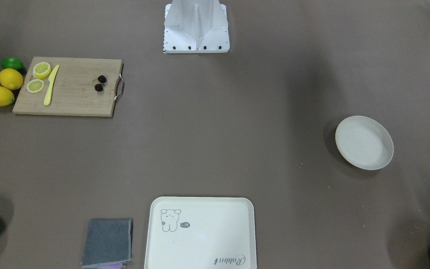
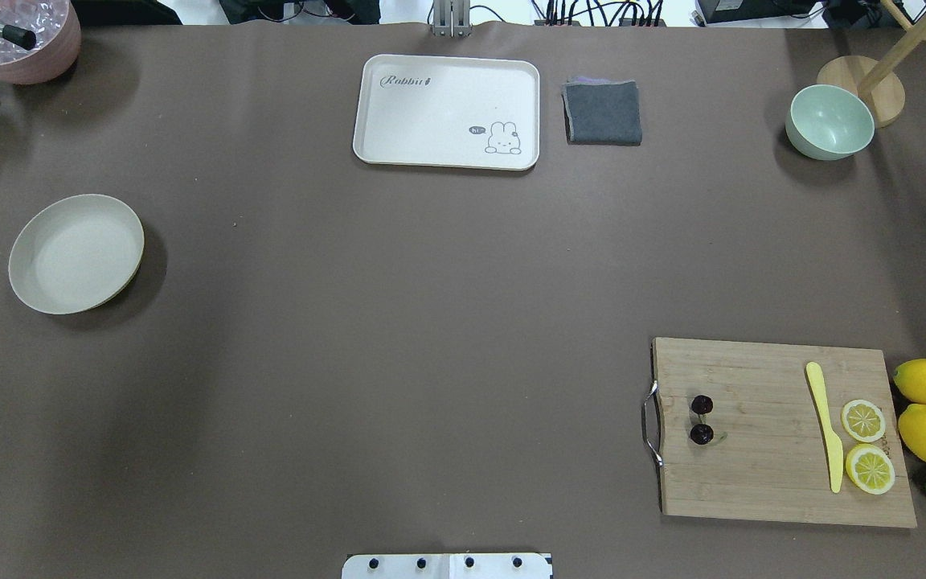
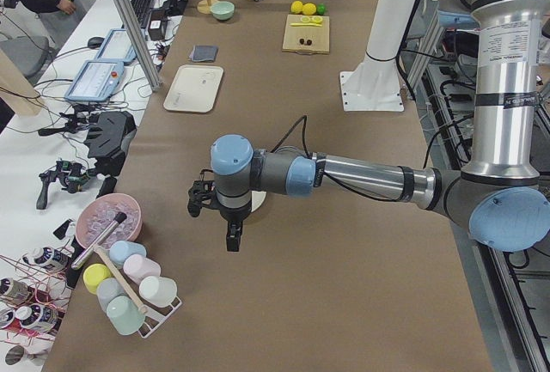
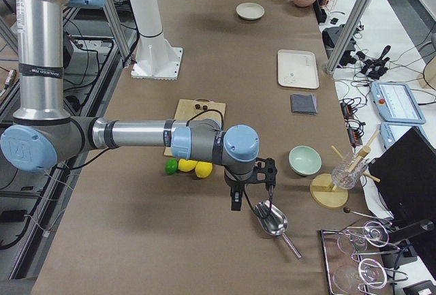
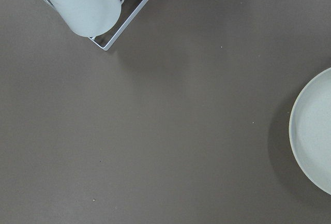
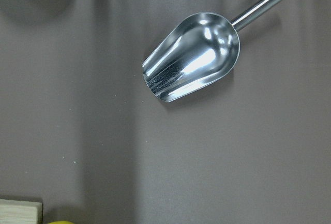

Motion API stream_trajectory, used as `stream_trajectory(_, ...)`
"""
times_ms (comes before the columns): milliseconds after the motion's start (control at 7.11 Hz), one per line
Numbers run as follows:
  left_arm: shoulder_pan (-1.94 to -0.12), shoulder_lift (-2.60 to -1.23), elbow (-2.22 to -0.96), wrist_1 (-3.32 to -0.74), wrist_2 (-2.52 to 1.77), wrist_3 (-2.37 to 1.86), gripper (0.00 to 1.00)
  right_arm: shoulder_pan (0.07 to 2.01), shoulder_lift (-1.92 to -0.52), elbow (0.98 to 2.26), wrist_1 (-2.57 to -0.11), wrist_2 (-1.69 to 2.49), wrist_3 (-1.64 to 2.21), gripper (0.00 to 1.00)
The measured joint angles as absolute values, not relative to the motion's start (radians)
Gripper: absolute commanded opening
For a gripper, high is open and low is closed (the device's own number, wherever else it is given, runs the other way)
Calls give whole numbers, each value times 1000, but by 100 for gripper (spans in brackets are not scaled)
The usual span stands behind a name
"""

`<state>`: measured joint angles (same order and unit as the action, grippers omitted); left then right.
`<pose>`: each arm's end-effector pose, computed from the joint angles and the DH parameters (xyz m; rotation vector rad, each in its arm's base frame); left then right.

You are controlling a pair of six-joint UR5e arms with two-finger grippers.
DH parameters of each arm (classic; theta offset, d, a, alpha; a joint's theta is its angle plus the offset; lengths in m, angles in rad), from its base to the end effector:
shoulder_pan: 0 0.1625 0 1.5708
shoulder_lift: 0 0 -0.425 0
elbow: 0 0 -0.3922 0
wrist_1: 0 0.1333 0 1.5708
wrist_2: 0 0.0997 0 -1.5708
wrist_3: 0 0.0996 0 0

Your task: Place red cherry on plate

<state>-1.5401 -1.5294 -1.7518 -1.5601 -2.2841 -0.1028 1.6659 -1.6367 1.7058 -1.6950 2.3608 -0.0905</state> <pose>-0.0534 -0.4812 0.5944 0.0756 0.7189 -0.0230 0.1059 -0.4509 0.6350 0.0212 -0.7912 0.0261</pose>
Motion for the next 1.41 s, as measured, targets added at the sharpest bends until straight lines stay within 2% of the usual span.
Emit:
stream_trajectory(422,-1546,-1403,-1787,-1744,-2284,-187,98,1678,-1643,1739,-1693,2354,-50,100)
stream_trajectory(704,-1565,-1358,-1807,-1780,-2284,-195,98,1661,-1642,1744,-1692,2355,-29,100)
stream_trajectory(1407,-1558,-1424,-1793,-1738,-2283,-206,98,1663,-1680,1745,-1664,2358,-50,100)
